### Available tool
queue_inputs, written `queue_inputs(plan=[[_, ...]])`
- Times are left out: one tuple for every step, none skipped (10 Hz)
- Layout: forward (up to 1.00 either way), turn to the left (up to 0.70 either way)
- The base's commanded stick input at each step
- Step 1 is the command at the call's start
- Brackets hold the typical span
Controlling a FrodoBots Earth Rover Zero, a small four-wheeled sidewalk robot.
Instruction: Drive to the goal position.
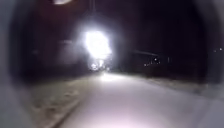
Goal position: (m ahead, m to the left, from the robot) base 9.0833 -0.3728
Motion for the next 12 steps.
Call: queue_inputs(plan=[[1.0,0.0],[1.0,0.0],[1.0,0.0],[1.0,0.0],[1.0,0.0],[1.0,0.31],[1.0,0.4],[1.0,0.4],[1.0,0.2],[1.0,0.0],[1.0,0.0],[1.0,0.0]])
